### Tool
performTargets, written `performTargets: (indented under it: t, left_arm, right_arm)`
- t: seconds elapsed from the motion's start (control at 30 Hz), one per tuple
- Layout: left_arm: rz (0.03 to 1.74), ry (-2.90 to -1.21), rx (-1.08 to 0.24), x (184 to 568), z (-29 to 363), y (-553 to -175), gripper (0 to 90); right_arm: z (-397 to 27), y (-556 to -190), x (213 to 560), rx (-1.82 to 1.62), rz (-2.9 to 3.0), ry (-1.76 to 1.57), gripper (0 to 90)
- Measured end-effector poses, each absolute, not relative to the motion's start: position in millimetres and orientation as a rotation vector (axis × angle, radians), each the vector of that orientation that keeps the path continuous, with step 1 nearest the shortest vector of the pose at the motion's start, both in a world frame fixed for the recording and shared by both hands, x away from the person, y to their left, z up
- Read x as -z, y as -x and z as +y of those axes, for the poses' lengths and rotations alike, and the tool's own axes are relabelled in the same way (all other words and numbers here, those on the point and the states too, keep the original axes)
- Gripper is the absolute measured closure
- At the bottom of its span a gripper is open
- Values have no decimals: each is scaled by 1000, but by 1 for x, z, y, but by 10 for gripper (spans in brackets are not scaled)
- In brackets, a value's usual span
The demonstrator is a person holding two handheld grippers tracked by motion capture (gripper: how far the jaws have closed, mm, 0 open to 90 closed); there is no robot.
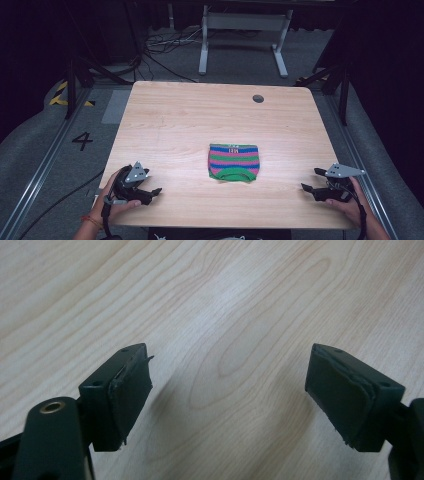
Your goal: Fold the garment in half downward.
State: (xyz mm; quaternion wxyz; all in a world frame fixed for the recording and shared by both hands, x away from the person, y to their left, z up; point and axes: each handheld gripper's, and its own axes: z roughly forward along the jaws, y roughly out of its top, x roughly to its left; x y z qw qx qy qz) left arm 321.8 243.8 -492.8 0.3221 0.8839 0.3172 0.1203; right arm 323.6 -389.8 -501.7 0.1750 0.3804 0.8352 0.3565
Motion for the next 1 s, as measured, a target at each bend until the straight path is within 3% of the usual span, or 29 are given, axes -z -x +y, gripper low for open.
performTargets:
  t: [0.13,1.0]
  left_arm:
    - [865,-2256,-283,499,251,-322,174]
    - [886,-2256,-304,499,249,-321,156]
  right_arm:
    - [-395,-323,506,-1021,2350,-1122,169]
    - [-396,-325,506,-1026,2359,-1157,158]
